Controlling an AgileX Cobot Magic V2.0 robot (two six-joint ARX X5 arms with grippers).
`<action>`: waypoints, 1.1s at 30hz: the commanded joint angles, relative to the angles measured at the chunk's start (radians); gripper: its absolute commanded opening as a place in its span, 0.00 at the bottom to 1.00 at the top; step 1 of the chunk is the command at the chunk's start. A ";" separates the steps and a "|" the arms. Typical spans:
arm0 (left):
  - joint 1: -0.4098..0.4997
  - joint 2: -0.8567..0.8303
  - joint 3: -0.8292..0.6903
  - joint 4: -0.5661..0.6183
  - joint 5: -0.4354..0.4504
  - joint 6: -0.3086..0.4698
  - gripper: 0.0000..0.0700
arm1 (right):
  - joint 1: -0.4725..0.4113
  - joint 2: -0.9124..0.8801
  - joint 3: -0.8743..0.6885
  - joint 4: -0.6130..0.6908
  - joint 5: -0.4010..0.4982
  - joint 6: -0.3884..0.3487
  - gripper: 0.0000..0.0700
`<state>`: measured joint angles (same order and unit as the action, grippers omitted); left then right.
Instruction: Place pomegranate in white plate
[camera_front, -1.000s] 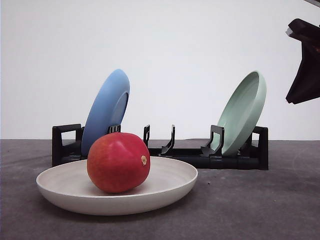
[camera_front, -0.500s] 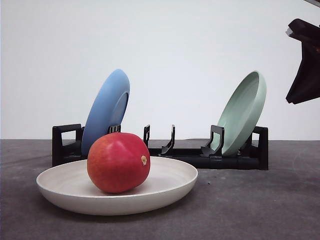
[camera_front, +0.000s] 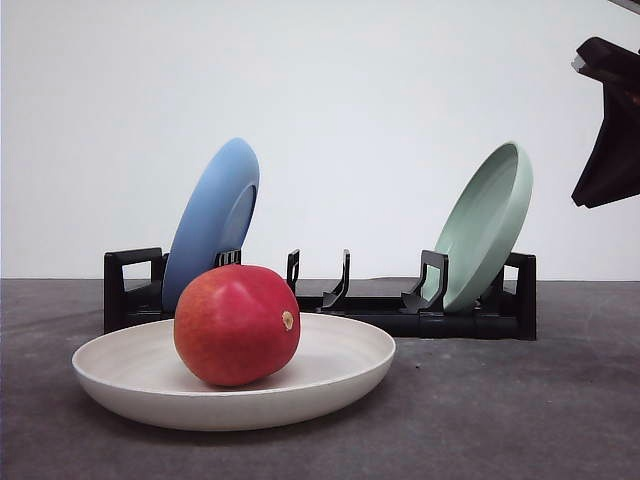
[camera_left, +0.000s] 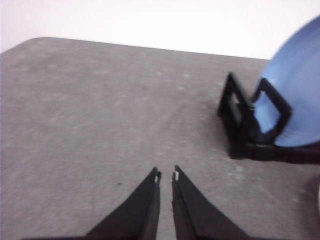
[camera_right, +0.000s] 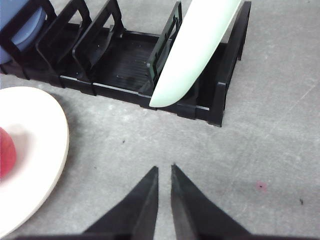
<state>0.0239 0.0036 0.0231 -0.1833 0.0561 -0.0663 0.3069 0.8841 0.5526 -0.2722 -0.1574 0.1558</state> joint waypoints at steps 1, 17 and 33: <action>-0.005 -0.001 -0.011 -0.002 -0.001 0.027 0.04 | 0.004 0.002 0.003 0.010 0.001 -0.007 0.06; -0.007 0.000 -0.011 -0.002 -0.001 0.028 0.04 | 0.004 0.002 0.003 0.010 0.001 -0.007 0.06; -0.007 0.000 -0.011 -0.002 -0.001 0.028 0.04 | -0.060 -0.330 -0.323 0.241 0.189 -0.103 0.06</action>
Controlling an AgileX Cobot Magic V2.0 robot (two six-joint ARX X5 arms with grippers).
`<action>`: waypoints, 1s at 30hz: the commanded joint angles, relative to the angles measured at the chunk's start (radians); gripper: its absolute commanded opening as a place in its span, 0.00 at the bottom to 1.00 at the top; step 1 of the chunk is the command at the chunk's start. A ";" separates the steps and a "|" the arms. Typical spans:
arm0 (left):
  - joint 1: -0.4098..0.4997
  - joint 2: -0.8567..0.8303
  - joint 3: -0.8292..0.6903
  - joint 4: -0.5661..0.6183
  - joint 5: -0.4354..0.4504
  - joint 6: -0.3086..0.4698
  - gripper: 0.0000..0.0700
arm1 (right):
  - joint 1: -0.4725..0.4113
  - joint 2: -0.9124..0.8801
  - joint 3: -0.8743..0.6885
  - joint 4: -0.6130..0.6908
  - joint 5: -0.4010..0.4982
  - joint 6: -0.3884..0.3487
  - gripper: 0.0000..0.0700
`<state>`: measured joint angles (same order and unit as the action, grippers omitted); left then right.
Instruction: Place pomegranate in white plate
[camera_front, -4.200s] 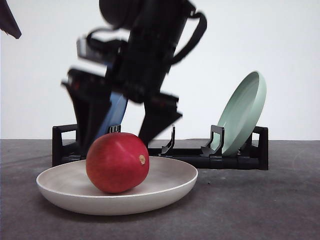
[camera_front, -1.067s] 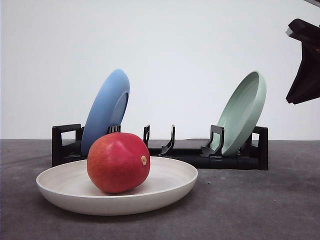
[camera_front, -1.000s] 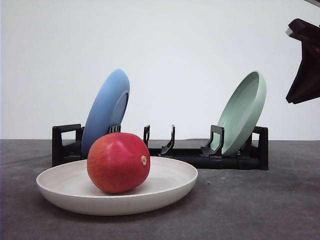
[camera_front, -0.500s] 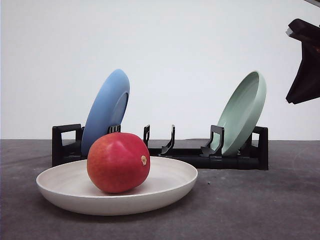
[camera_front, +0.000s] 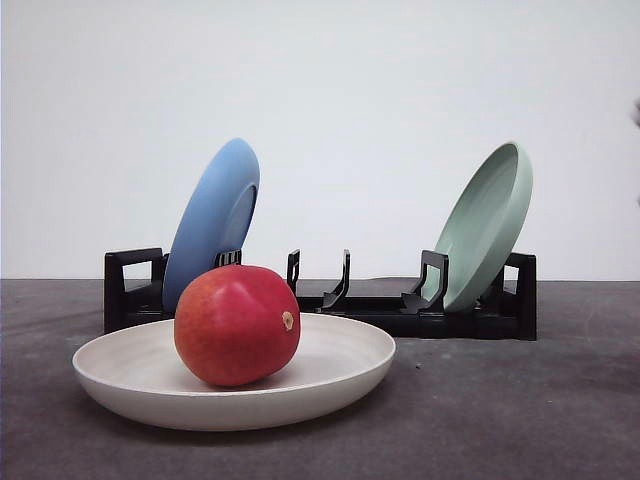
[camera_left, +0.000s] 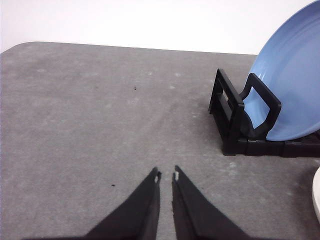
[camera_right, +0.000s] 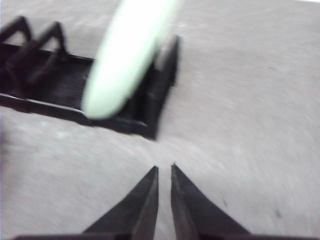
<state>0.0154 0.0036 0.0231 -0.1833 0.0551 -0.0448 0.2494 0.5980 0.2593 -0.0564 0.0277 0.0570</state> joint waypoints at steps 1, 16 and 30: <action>0.001 0.000 -0.011 -0.002 0.000 0.007 0.04 | -0.013 -0.105 -0.069 0.032 0.004 -0.001 0.06; 0.001 0.000 -0.011 -0.002 0.000 0.007 0.04 | -0.188 -0.594 -0.248 -0.047 -0.001 0.014 0.06; 0.001 0.000 -0.011 -0.002 0.000 0.007 0.04 | -0.193 -0.594 -0.248 -0.048 0.000 0.014 0.06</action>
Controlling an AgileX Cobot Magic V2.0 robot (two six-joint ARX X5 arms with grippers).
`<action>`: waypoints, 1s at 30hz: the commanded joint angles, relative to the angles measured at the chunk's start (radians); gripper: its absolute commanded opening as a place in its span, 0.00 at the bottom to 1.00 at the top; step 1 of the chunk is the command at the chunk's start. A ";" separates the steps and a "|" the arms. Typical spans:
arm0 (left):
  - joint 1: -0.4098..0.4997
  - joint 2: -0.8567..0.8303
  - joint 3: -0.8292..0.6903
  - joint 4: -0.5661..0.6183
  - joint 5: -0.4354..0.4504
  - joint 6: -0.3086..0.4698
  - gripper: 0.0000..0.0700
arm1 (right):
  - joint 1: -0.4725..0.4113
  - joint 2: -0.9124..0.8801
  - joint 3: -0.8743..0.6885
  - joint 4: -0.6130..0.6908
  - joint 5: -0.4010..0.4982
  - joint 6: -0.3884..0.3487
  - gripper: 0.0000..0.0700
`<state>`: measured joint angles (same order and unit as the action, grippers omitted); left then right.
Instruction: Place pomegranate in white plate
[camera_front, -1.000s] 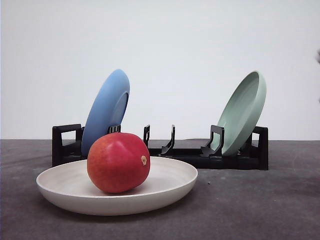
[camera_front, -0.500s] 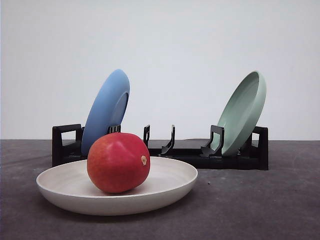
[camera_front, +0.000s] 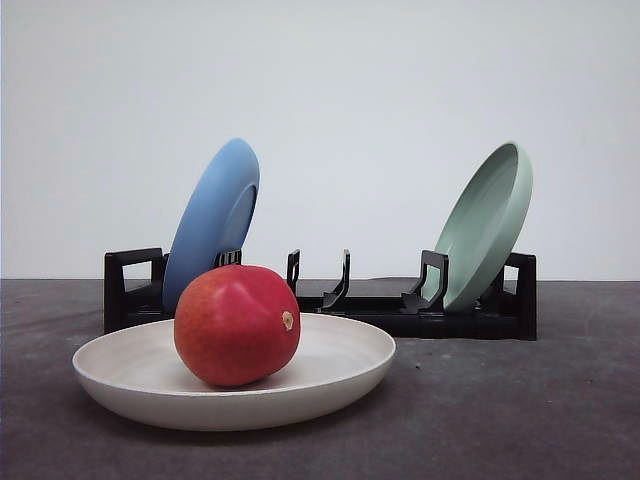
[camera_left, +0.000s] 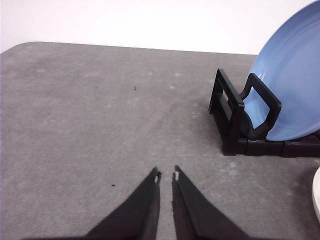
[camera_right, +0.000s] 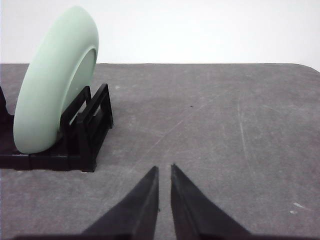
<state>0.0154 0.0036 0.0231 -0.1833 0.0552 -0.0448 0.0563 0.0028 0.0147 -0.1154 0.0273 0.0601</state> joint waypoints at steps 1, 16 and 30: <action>0.001 0.000 -0.011 -0.002 0.000 0.007 0.04 | 0.000 0.001 -0.004 0.011 0.000 0.011 0.06; 0.001 0.000 -0.011 -0.002 0.000 0.007 0.04 | 0.000 0.001 -0.004 0.011 0.000 0.010 0.06; 0.001 0.000 -0.011 -0.002 0.000 0.007 0.04 | 0.000 0.001 -0.004 0.011 0.000 0.011 0.06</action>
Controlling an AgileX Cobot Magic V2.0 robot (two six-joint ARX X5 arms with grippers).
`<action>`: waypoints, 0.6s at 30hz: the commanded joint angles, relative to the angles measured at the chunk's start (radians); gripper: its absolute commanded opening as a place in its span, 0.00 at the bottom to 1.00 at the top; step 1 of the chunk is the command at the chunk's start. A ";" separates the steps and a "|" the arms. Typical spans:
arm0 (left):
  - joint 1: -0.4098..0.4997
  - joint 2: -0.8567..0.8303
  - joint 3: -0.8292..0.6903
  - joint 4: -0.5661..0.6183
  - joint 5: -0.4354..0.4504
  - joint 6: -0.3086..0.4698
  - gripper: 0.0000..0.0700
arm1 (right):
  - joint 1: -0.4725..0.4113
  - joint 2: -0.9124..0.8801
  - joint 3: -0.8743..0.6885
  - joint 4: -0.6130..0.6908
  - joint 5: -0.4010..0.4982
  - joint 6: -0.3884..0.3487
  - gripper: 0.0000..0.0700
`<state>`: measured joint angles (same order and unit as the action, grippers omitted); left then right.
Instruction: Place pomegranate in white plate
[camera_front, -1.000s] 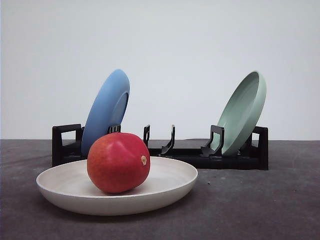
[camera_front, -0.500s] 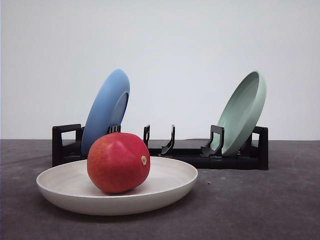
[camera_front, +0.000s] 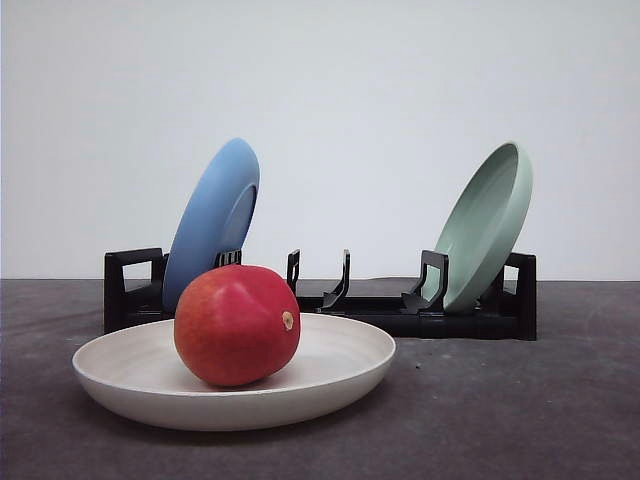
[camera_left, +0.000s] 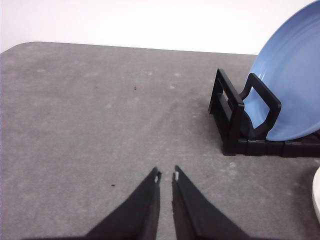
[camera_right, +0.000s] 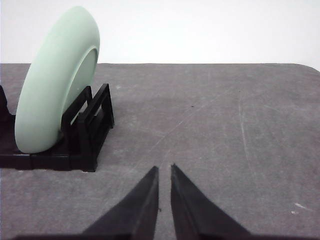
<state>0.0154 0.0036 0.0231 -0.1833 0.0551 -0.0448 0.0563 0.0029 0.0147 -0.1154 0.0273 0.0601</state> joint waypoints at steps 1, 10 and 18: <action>0.001 0.000 -0.011 -0.002 0.000 0.007 0.04 | 0.000 0.001 -0.004 0.011 0.000 0.011 0.06; 0.001 0.000 -0.011 -0.002 0.000 0.007 0.04 | 0.000 0.001 -0.004 0.011 0.000 0.011 0.06; 0.001 0.000 -0.011 -0.002 0.000 0.007 0.04 | 0.000 0.001 -0.004 0.011 0.000 0.011 0.06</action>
<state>0.0154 0.0036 0.0231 -0.1833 0.0551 -0.0448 0.0563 0.0028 0.0147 -0.1154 0.0273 0.0601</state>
